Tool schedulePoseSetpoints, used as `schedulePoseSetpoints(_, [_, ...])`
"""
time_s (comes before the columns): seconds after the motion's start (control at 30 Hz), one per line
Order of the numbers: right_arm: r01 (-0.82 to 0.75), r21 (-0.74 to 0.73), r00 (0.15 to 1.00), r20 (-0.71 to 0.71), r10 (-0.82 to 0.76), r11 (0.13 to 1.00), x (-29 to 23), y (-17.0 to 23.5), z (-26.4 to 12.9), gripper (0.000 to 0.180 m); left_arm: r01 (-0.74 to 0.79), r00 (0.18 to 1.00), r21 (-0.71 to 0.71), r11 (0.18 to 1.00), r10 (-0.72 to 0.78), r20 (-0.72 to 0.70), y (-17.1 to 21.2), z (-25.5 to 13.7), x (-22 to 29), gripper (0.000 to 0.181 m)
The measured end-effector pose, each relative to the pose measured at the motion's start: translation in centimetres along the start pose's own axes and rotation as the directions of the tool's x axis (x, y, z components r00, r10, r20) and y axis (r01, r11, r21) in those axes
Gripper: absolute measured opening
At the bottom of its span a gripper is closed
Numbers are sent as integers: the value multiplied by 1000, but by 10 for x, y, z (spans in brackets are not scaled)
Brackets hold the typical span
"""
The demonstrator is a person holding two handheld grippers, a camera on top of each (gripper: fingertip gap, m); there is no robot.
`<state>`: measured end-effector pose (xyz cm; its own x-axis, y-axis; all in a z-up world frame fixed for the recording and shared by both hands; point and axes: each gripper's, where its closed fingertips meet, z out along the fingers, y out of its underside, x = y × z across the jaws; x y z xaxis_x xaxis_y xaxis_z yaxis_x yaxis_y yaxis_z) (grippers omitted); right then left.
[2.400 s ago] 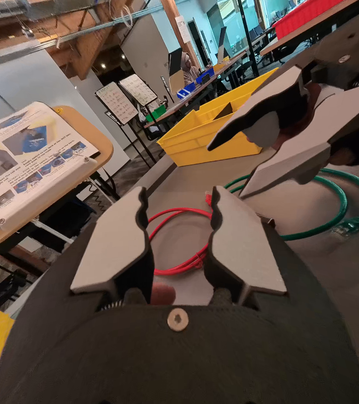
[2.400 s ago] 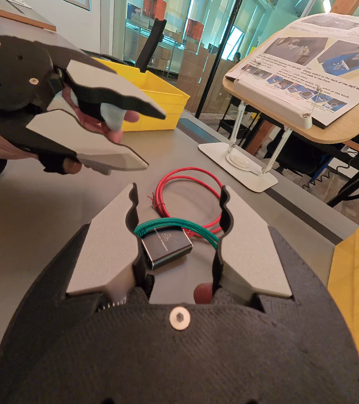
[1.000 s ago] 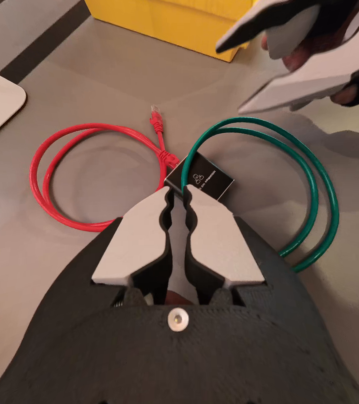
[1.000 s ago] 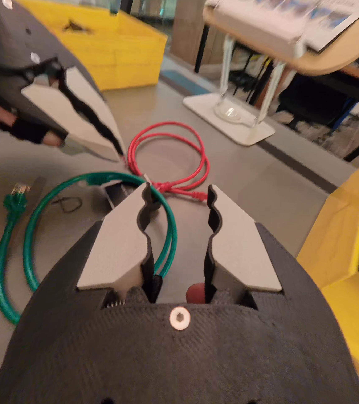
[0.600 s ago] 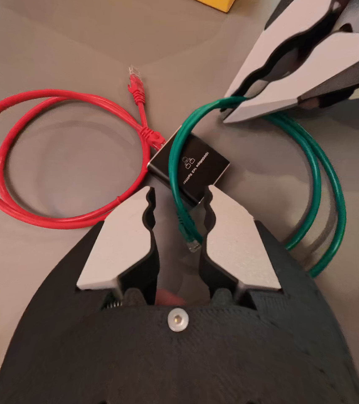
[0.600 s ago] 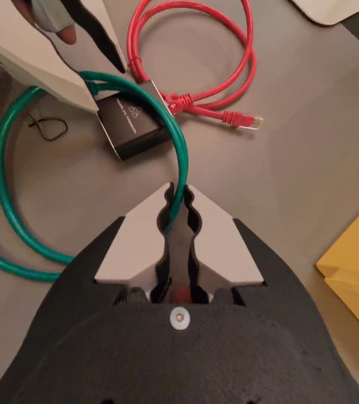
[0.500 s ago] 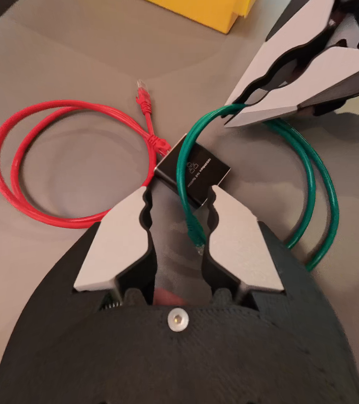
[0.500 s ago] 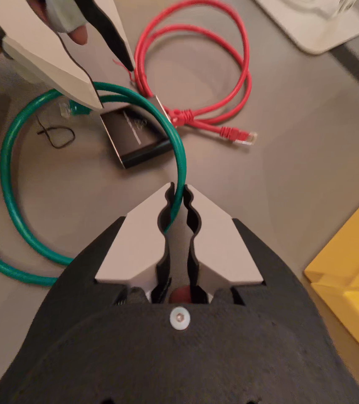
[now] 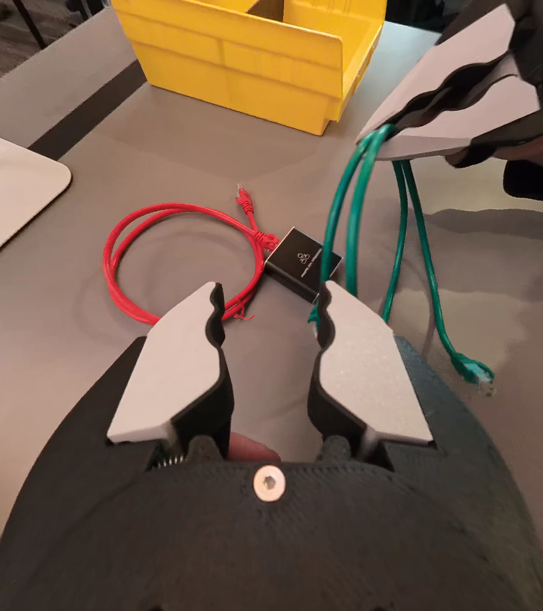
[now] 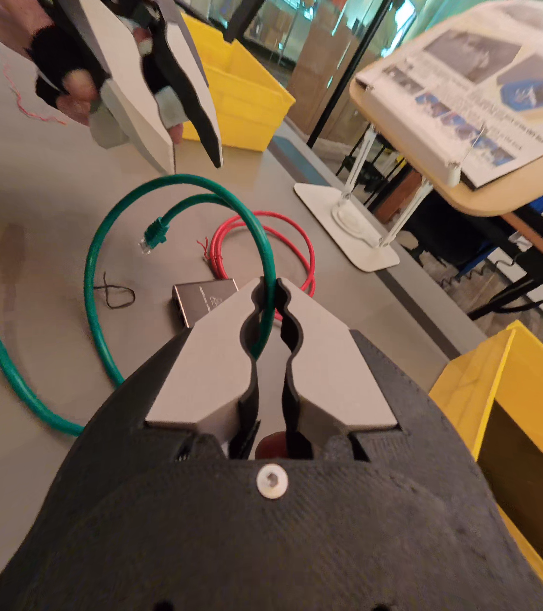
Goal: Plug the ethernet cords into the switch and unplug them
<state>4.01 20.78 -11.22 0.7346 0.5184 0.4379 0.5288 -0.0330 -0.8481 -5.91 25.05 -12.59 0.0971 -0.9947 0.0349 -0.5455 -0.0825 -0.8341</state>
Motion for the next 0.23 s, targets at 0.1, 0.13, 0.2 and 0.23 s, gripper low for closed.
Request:
schedulePoseSetpoints(0.1, [6, 124, 1000, 23, -9, 992, -3, -21, -10, 2, 5, 1000, -34, 999, -5, -9, 11, -3, -4, 47])
schedulePoseSetpoints(0.13, [-6, 167, 999, 49, -2, 986, -5, -29, -14, 2, -12, 1000, -64, 998, 11, -18, 17, -2, -3, 44])
schedulePoseSetpoints(0.2, [-55, 245, 994, 108, 30, 968, -7, -42, -24, 3, -48, 997, -132, 990, 39, -72, 32, 3, 8, 43])
schedulePoseSetpoints(0.23, [-83, 271, 989, 138, 47, 959, -7, -46, -29, 3, -64, 993, -150, 987, 49, -105, 37, 6, 16, 44])
